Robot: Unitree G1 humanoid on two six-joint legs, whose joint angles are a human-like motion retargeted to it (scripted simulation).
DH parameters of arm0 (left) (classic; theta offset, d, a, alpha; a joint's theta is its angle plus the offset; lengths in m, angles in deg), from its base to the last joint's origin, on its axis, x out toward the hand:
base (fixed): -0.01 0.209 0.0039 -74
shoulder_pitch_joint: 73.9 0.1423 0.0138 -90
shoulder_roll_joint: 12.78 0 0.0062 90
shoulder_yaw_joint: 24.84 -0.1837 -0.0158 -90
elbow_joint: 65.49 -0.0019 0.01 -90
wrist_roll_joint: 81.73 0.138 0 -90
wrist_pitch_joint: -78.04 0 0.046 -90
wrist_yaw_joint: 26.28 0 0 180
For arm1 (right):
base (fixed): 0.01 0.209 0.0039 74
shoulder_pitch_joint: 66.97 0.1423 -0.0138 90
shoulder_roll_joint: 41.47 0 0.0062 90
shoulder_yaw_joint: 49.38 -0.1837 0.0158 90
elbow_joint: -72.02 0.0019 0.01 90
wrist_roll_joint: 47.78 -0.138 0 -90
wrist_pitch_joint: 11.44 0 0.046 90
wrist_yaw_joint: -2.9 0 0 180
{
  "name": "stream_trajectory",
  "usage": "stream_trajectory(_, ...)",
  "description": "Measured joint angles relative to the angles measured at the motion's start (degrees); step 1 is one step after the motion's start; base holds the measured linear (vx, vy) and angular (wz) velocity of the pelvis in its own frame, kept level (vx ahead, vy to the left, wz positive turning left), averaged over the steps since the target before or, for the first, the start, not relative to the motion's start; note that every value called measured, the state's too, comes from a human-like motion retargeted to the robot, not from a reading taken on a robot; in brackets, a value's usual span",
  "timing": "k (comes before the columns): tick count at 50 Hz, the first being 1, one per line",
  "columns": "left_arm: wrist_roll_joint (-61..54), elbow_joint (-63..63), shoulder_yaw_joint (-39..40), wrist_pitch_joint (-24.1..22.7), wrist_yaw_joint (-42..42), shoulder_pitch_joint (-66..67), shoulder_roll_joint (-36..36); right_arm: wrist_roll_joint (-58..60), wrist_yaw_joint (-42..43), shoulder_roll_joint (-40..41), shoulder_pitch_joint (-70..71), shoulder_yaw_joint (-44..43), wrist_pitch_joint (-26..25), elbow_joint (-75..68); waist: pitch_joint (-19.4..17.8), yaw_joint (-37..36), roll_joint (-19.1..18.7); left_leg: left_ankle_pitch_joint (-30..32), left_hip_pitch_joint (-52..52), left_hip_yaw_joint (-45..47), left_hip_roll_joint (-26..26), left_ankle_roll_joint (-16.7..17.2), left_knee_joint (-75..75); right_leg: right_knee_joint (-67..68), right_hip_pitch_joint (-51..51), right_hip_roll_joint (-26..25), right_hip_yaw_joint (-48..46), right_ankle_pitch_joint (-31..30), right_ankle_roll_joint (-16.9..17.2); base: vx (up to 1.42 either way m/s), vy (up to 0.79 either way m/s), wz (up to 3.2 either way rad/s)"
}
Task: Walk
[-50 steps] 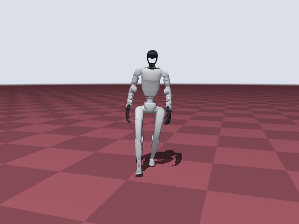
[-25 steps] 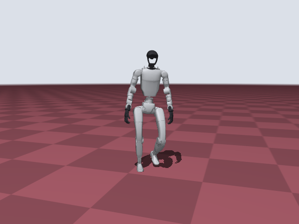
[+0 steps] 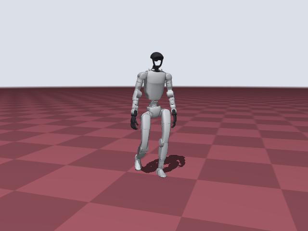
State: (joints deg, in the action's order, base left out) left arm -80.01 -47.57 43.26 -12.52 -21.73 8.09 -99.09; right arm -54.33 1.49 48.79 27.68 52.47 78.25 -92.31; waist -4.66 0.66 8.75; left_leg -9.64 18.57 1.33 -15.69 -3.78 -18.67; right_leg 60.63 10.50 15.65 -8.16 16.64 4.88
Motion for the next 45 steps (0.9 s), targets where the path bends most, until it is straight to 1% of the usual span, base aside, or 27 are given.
stream_trajectory(2,0.1,-0.1,-0.5,0.2,0.0,-1.0,0.0,-0.5,-0.2,-0.3,0.0,-0.3,-0.1,-0.2,-0.2,1.6,1.1,-0.4,-3.2,-1.8,-2.9,-0.9,2.0,10.0,4.7,3.4,1.4,-3.4,-0.8,0.54,0.08,0.93)
stream_trajectory(3,0.2,-0.1,-0.9,0.4,-0.1,-1.5,-0.1,-0.8,-0.2,-0.3,0.1,-0.4,-0.2,-0.2,-0.3,2.3,1.3,-0.6,-4.8,-2.9,-3.9,-1.2,3.0,13.8,7.0,4.6,2.0,-3.9,-1.6,0.55,0.08,0.93)
stream_trajectory(5,0.3,0.0,-1.4,0.7,-0.5,-2.8,-0.3,-1.4,0.1,-0.4,0.2,-0.7,-0.1,-0.1,-0.5,3.9,1.5,-1.3,-8.2,-5.1,-5.4,-1.5,4.6,19.3,11.7,6.2,2.9,-2.9,-3.2,0.57,0.08,0.86)
stream_trajectory(7,-0.1,0.1,-1.3,1.2,-0.8,-5.0,-0.6,-2.4,0.5,-0.5,1.4,-0.9,0.1,-0.1,-1.3,5.0,0.2,-1.5,-12.7,-7.6,-4.8,-1.4,8.1,20.2,16.1,5.3,3.0,-1.2,-4.6,0.58,0.08,0.73)
stream_trajectory(8,-0.2,0.3,-1.6,1.2,-1.2,-5.3,-0.5,-2.8,0.9,-0.3,1.0,-1.0,0.2,0.1,-1.3,5.8,0.4,-2.3,-14.1,-8.5,-5.5,-1.4,8.0,19.9,18.0,5.5,3.0,0.2,-4.8,0.6,0.07,0.76)
stream_trajectory(10,-1.1,0.8,-1.3,1.2,-1.7,-7.0,-0.8,-4.0,1.6,0.0,1.8,-1.1,0.4,0.6,-2.2,6.8,-1.1,-3.5,-17.8,-10.4,-4.1,-1.0,9.5,15.9,20.9,3.4,1.8,1.0,-5.1,0.62,0.06,0.61)
stream_trajectory(13,-2.5,1.8,-1.4,0.5,-2.5,-8.5,-0.7,-5.0,2.4,0.8,2.1,-1.0,0.8,1.7,-3.1,7.8,-2.2,-5.9,-22.3,-12.1,-3.0,-0.7,8.9,4.4,23.1,0.2,-0.3,0.0,-3.3,0.65,0.05,0.43)
stream_trajectory(15,-3.0,2.4,-1.5,-0.2,-2.7,-9.1,-0.7,-5.3,3.0,1.4,2.4,-0.6,0.9,2.4,-3.5,7.9,-3.3,-7.7,-24.5,-12.4,-1.6,-0.5,7.5,-7.1,23.0,-3.2,-2.1,-2.7,-1.0,0.67,0.04,0.15)
stream_trajectory(18,-3.1,3.4,-1.2,-1.4,-2.4,-9.3,-1.2,-4.9,3.6,2.1,3.1,0.3,1.3,3.3,-3.2,7.5,-5.5,-10.7,-25.0,-10.1,0.9,0.3,3.4,-28.0,20.5,-9.5,-5.0,-9.5,2.3,0.68,0.03,-0.09)
stream_trajectory(20,-2.9,3.9,-0.9,-1.8,-2.4,-8.5,-1.2,-4.4,3.9,2.3,3.1,0.6,1.4,3.7,-2.4,7.3,-6.0,-12.8,-24.9,-8.7,1.0,0.8,-0.8,-32.9,19.7,-11.3,-5.7,-11.7,2.8,0.69,0.02,-0.06)
stream_trajectory(22,-2.7,4.0,-0.4,-1.9,-2.1,-7.3,-1.0,-4.0,4.3,2.3,3.2,0.9,1.3,3.6,-2.0,7.2,-7.6,-13.8,-24.2,-8.5,2.1,2.6,-8.1,-33.6,17.9,-13.5,-6.1,-13.3,1.6,0.69,0.0,-0.03)
stream_trajectory(23,-2.6,3.8,-0.2,-1.9,-2.0,-6.6,-0.8,-4.0,4.5,2.1,3.3,1.0,1.3,3.3,-2.0,7.2,-8.7,-13.5,-23.5,-8.4,2.9,4.1,-12.8,-33.0,16.8,-14.8,-6.1,-13.6,0.6,0.67,-0.01,-0.04)
stream_trajectory(25,-2.1,3.0,-0.2,-1.9,-1.5,-4.9,-0.1,-4.1,4.9,1.8,3.5,1.4,1.2,2.7,-2.3,7.1,-11.5,-8.0,-21.4,-8.1,5.1,8.9,-24.1,-31.3,14.6,-17.9,-5.8,-12.2,-1.9,0.64,-0.01,-0.09)
stream_trajectory(27,-0.8,1.9,-0.2,-1.6,-0.8,-3.7,0.4,-4.3,4.7,1.0,4.0,1.8,1.1,2.3,-3.0,6.8,-14.2,-0.2,-17.8,-8.5,6.8,14.4,-35.9,-31.1,11.9,-21.2,-5.3,-10.2,-4.4,0.6,0.0,-0.21)
stream_trajectory(28,0.0,1.4,-0.3,-1.4,-0.5,-3.3,0.5,-4.2,4.6,0.6,4.3,2.0,1.1,2.3,-3.2,6.5,-15.0,3.5,-15.9,-8.5,7.3,16.5,-40.8,-31.1,10.8,-22.3,-4.8,-9.0,-5.4,0.59,0.01,-0.25)
stream_trajectory(30,1.4,0.5,-0.4,-0.8,0.0,-2.6,0.5,-3.4,4.1,-0.1,4.6,2.2,1.0,2.4,-3.4,5.8,-15.8,7.4,-11.5,-7.2,9.1,17.9,-49.8,-31.1,8.4,-23.8,-3.9,-6.6,-6.8,0.57,0.01,-0.21)
stream_trajectory(32,2.4,-0.1,-0.5,-0.5,-0.4,-1.7,0.5,-2.5,4.0,-0.3,4.3,2.5,1.1,2.7,-3.3,4.8,-15.9,6.0,-6.9,-5.0,13.0,15.4,-57.1,-30.2,6.6,-24.7,-3.3,-4.1,-7.3,0.55,-0.02,-0.15)
stream_trajectory(34,2.9,-0.3,-0.1,-0.2,-0.8,-1.1,0.1,-1.4,3.8,-0.2,4.2,2.8,1.2,3.4,-3.1,3.7,-15.5,1.8,-1.9,-2.9,17.7,11.1,-61.7,-30.8,4.4,-25.4,-2.4,-2.5,-7.2,0.53,-0.03,-0.27)
stream_trajectory(36,2.9,-0.3,0.7,0.0,-1.2,-0.8,-0.5,-0.4,3.2,-0.1,4.3,2.9,1.2,4.2,-2.8,2.5,-14.6,-2.9,2.6,-1.1,21.7,7.0,-62.7,-32.8,1.6,-25.9,-1.0,-1.7,-6.8,0.52,-0.02,-0.43)
stream_trajectory(38,2.6,0.0,1.5,-0.1,-1.6,-0.2,-1.1,0.4,2.6,0.2,4.2,3.0,1.2,5.2,-2.7,1.3,-13.6,-6.5,6.1,0.2,24.3,4.2,-60.3,-34.8,-1.4,-26.0,0.7,-1.0,-6.2,0.52,-0.01,-0.5)
stream_trajectory(40,2.0,0.6,2.3,-0.3,-2.1,0.5,-1.5,0.9,1.9,0.4,4.0,3.1,1.5,6.1,-2.8,0.2,-12.6,-8.9,8.7,1.1,25.3,2.9,-55.2,-36.3,-4.5,-25.7,2.5,-0.1,-5.7,0.53,0.01,-0.54)
stream_trajectory(41,1.8,0.9,2.6,-0.5,-2.3,0.8,-1.5,1.1,1.7,0.5,3.9,3.1,1.6,6.4,-2.8,-0.2,-12.2,-9.4,9.6,1.4,25.2,2.9,-51.6,-37.0,-6.0,-25.3,3.3,0.4,-5.5,0.53,0.02,-0.51)
stream_trajectory(43,1.4,1.5,2.9,-0.8,-2.7,1.1,-1.6,1.4,1.3,0.5,3.6,3.1,1.8,7.0,-3.0,-1.0,-11.2,-9.6,10.9,1.8,24.5,3.3,-43.5,-38.5,-9.0,-24.3,4.7,1.4,-5.1,0.54,0.04,-0.4)
stream_trajectory(45,1.5,2.1,2.9,-1.1,-2.9,1.2,-1.6,1.8,1.0,0.5,3.4,3.0,1.9,7.3,-3.1,-1.5,-10.3,-8.3,11.5,1.7,22.9,4.4,-33.7,-39.6,-11.5,-23.0,5.7,2.3,-4.7,0.56,0.05,-0.22)
